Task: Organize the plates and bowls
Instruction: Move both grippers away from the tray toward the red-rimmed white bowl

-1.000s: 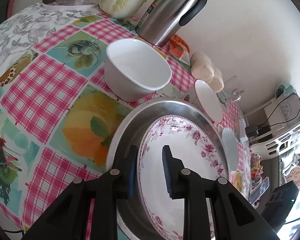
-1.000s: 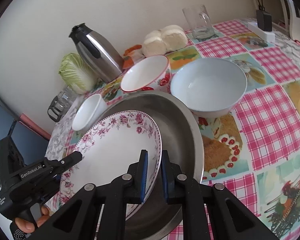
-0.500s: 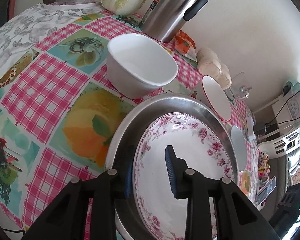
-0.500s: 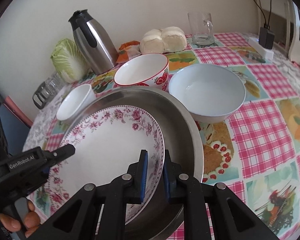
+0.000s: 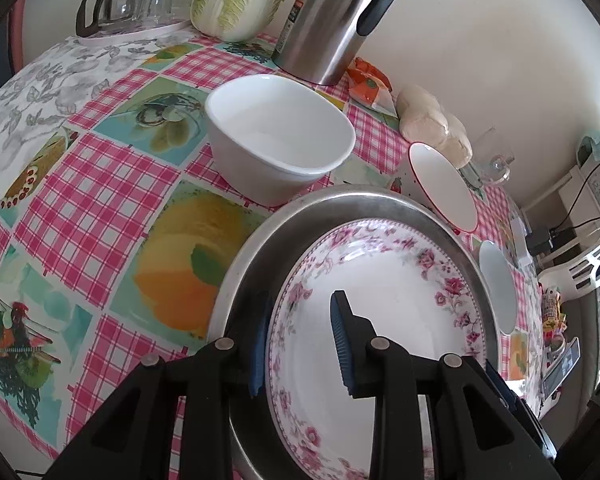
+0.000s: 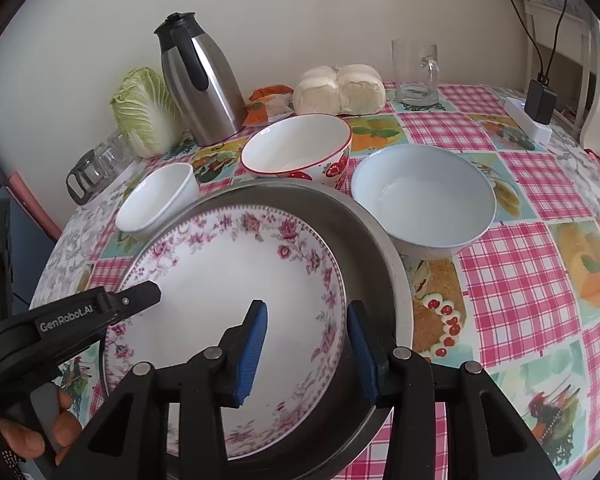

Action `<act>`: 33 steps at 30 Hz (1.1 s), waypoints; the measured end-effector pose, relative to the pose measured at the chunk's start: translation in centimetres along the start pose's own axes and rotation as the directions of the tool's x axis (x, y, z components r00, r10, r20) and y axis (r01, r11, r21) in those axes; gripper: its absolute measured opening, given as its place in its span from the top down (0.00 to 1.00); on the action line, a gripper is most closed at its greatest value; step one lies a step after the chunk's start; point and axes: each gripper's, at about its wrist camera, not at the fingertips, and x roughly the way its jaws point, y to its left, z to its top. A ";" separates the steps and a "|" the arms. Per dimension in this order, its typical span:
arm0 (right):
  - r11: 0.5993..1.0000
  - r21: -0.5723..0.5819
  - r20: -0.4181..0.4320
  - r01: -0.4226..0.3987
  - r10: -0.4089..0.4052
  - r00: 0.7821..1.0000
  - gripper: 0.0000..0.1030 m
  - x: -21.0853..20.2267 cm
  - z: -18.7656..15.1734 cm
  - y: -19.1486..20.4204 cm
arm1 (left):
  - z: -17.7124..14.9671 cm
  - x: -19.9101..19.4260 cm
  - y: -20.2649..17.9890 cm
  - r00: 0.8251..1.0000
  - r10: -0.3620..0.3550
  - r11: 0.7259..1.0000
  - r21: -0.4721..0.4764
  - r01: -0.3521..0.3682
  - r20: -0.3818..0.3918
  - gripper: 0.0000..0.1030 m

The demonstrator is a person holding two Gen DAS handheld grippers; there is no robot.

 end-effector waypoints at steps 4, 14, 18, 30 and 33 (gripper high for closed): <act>1.000 0.004 0.006 -0.009 0.009 1.000 0.56 -0.1 0.0 0.1 | 0.1 0.1 0.1 1.000 0.018 1.000 0.008 -0.018 0.017 0.70; 0.999 0.022 -0.003 -0.032 0.032 0.999 0.55 -0.3 0.2 -0.1 | 0.3 -0.2 -0.7 1.000 0.013 0.998 0.054 -0.013 -0.003 0.54; 1.000 0.019 0.030 -0.011 0.011 0.999 0.51 -1.0 0.4 -0.1 | 0.5 -1.4 -1.4 0.998 0.037 0.995 0.094 -0.041 0.051 0.42; 1.000 -0.001 0.072 0.001 0.000 0.997 0.26 -2.3 1.0 -0.5 | 0.8 -4.5 -1.7 0.984 0.135 0.982 0.117 -0.149 0.119 0.21; 1.000 -0.015 0.067 0.013 -0.012 0.998 0.15 -2.2 0.8 -0.7 | 0.8 -4.2 -1.1 0.974 0.191 0.972 0.117 -0.205 0.122 0.06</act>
